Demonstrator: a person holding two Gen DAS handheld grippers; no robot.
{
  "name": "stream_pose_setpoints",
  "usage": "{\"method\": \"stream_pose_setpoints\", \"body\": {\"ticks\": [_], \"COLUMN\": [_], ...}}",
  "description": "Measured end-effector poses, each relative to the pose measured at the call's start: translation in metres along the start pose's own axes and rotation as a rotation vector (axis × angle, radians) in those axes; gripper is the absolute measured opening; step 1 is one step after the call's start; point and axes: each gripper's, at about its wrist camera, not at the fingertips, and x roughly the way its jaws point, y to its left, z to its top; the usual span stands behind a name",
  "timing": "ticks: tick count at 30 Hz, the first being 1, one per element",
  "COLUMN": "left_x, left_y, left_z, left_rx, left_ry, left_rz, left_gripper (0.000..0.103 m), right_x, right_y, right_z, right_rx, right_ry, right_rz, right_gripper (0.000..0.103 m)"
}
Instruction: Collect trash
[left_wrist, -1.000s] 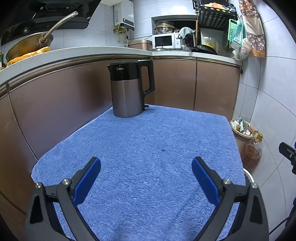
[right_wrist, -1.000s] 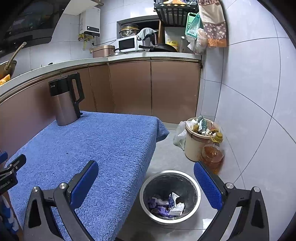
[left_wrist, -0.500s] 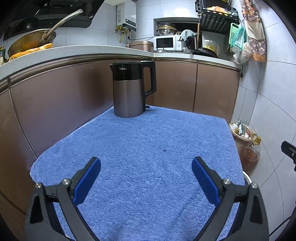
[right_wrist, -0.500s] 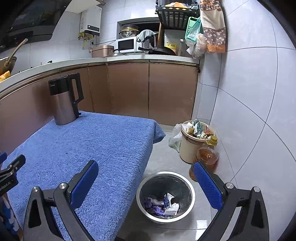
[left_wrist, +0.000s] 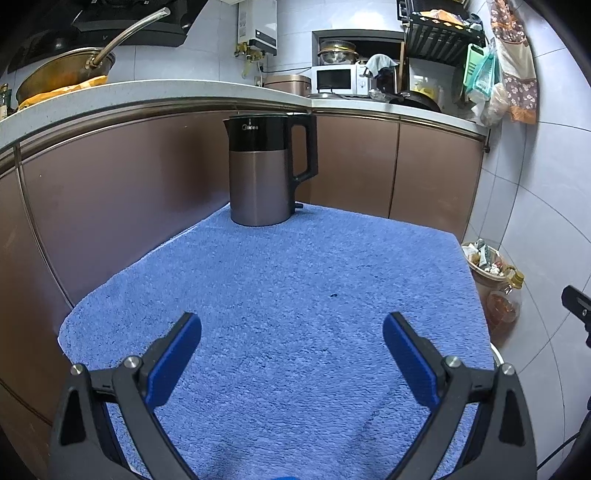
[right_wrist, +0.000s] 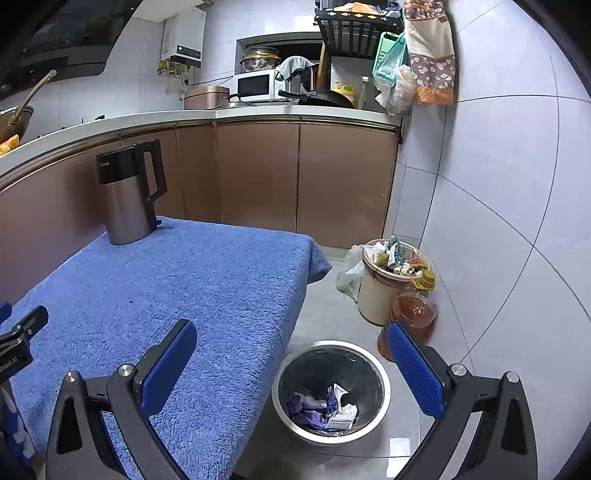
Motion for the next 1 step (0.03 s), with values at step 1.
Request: {"method": "stream_pose_setpoints", "body": {"ticks": [1], "left_x": [0.0010], "left_y": [0.0002], "left_z": [0.0001], "left_rx": [0.001], "left_ry": [0.001], "left_rz": [0.001], "left_gripper": [0.099], "right_x": [0.0018], "right_y": [-0.0001], "right_z": [-0.0004], "right_rx": [0.001], "right_ry": [0.003], "right_rz": [0.004], "right_gripper": [0.103]}}
